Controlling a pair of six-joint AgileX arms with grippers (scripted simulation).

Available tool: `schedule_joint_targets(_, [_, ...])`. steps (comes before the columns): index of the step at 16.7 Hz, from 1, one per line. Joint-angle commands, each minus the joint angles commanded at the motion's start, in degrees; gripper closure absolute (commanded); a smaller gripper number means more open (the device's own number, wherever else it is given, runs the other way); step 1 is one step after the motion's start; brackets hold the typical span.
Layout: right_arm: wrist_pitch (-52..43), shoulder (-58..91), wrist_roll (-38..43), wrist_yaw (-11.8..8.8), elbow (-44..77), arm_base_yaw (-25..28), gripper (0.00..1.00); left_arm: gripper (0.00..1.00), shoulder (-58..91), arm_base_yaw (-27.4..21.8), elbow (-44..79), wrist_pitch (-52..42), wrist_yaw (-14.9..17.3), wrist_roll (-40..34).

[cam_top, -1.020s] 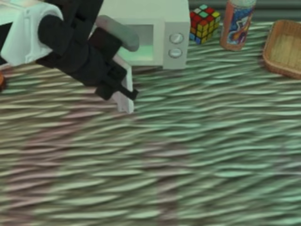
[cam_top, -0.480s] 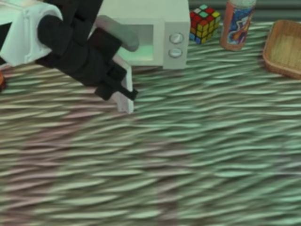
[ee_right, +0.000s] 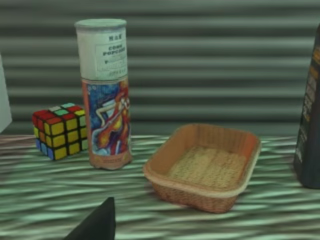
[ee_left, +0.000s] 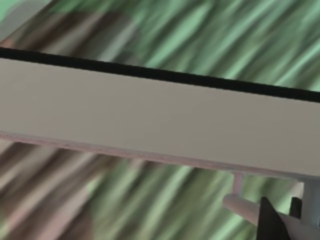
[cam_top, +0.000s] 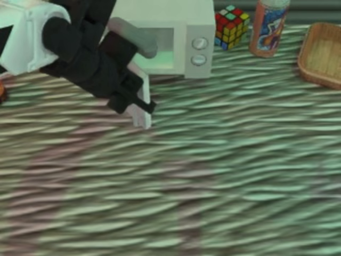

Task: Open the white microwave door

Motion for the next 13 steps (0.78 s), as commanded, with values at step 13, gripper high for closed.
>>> schedule_joint_targets(13, [0.0,0.0,0.0,0.0,0.0,0.0,0.0,1.0,-1.9,3.2,-1.9,-1.5,4.3,8.0])
